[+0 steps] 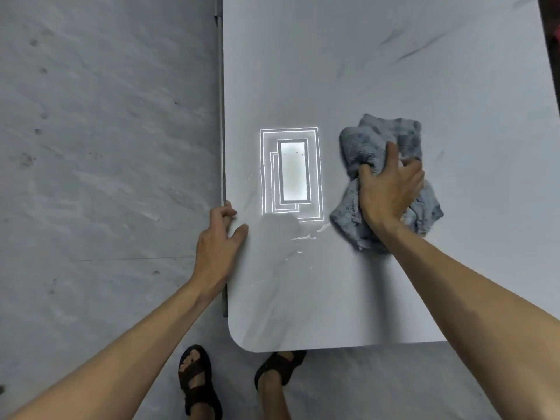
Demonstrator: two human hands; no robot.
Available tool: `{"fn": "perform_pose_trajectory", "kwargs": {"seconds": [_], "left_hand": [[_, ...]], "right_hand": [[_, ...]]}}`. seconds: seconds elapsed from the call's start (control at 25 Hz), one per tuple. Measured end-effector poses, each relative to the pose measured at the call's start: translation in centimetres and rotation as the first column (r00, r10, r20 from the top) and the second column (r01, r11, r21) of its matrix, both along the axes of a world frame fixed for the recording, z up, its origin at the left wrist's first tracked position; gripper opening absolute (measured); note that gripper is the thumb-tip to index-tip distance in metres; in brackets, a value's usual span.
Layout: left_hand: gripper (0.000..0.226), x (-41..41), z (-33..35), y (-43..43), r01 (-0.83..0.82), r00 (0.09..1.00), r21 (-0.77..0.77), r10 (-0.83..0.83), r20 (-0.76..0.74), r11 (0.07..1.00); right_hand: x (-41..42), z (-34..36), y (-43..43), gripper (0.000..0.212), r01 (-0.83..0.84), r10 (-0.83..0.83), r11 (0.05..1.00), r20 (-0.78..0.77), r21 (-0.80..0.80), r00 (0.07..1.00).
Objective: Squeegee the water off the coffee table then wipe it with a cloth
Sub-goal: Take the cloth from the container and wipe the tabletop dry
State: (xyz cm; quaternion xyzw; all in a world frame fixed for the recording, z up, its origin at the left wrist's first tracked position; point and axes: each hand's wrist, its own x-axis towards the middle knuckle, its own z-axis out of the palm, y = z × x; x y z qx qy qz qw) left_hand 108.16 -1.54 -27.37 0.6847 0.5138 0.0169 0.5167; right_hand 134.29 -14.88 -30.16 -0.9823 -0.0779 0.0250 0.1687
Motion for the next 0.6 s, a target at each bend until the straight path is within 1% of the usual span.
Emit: {"fn": "perform_pose_trajectory", "kwargs": {"seconds": [0.08,0.16,0.28,0.32,0.36,0.44,0.48,0.52,0.6], "left_hand": [[0.026,-0.3,0.2,0.5,-0.130,0.987,-0.105,0.138,0.077,0.986],[0.026,-0.5,0.1,1.0,-0.200,0.970,-0.132,0.215,0.110,0.971],[0.028,-0.7,0.0,1.3,-0.257,0.958,-0.141,0.271,0.092,0.956],[0.030,-0.6,0.0,1.3,-0.272,0.955,-0.143,0.285,0.082,0.952],[0.030,-0.6,0.0,1.2,-0.280,0.953,-0.139,0.293,0.078,0.950],[0.029,-0.8,0.2,0.8,-0.285,0.956,-0.104,0.291,0.042,0.953],[0.029,-1.0,0.3,0.5,-0.278,0.960,-0.074,0.279,-0.005,0.958],[0.029,-1.4,0.4,0.1,-0.253,0.966,-0.035,0.251,-0.063,0.967],[0.027,-2.0,0.7,-1.1,-0.136,0.980,0.047,0.141,-0.139,0.990]], "right_hand": [[-2.8,-0.1,4.3,0.065,-0.262,0.264,0.964,-0.031,0.040,0.964],[-4.9,-0.2,7.4,0.065,-0.491,0.493,0.870,-0.035,0.046,0.869],[-5.6,0.2,9.0,0.065,-0.694,0.691,0.720,-0.073,-0.016,0.719],[-5.9,0.4,8.9,0.065,-0.762,0.759,0.647,-0.079,-0.026,0.647],[-6.6,0.6,8.6,0.064,-0.839,0.836,0.544,-0.070,-0.022,0.544],[-9.2,0.7,7.7,0.063,-0.954,0.952,0.300,-0.052,-0.017,0.301],[-10.4,0.7,7.3,0.063,-0.979,0.976,0.204,-0.079,-0.023,0.205],[-11.2,0.7,6.9,0.063,-0.990,0.982,0.140,-0.124,-0.026,0.142],[-11.0,1.0,5.7,0.064,-0.998,0.983,0.055,-0.174,-0.032,0.060]]}}
